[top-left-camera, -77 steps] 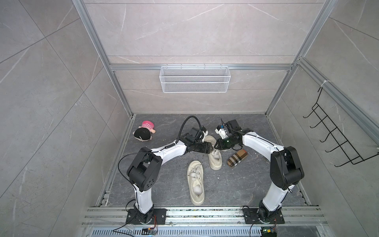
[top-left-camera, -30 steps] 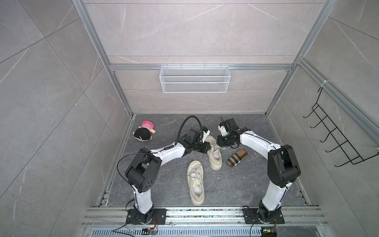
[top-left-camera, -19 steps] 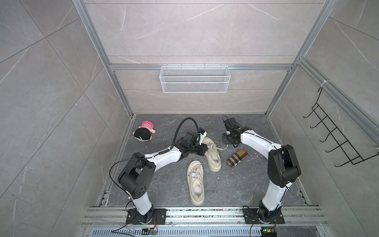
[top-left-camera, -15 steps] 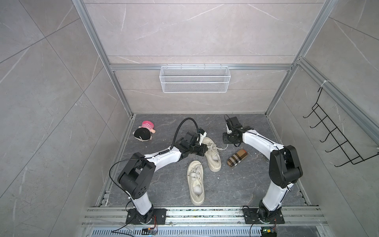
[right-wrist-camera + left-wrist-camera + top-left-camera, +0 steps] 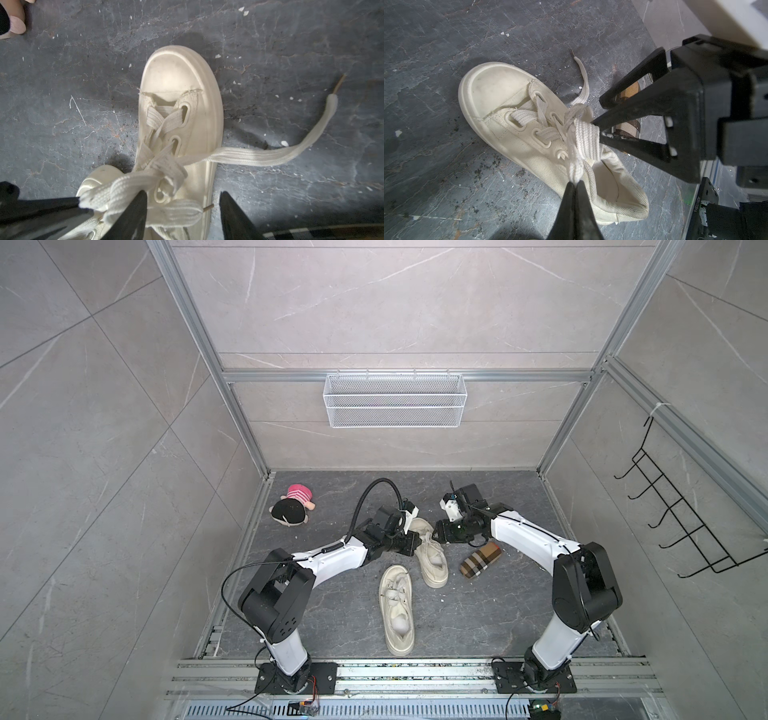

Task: Remove the insole from the shoe
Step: Untie the shoelace on the shoe.

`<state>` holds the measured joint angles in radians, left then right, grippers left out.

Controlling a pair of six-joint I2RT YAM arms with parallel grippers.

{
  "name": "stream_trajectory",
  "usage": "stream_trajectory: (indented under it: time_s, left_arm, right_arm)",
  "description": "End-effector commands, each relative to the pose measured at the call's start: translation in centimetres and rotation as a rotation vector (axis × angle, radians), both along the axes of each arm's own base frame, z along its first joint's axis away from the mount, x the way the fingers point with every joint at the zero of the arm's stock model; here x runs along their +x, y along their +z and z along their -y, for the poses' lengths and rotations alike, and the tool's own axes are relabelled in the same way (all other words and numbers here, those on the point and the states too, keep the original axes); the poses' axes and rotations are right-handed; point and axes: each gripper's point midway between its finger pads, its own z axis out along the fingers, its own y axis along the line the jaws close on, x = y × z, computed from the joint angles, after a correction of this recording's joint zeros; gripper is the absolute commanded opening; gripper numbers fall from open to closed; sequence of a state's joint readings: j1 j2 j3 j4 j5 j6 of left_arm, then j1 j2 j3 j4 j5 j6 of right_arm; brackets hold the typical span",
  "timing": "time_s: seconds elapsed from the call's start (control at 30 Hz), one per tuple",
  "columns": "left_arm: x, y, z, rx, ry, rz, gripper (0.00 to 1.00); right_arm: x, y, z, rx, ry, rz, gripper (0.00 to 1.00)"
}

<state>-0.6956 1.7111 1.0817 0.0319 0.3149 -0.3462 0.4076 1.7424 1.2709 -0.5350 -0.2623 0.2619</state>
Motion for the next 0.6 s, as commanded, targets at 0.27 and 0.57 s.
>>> stream_trajectory:
  time_s: [0.27,0.57]
  left_arm:
    - [0.7,2.9,0.5,-0.048,-0.012,0.073,0.0]
    - [0.5,3.2,0.6,-0.063,-0.023,0.08,0.0]
  right_arm:
    - [0.8,-1.5,0.6,-0.057,-0.066,-0.006,0.52]
    - [1.9,-3.4,-0.1,-0.089,-0.09,-0.022,0.51]
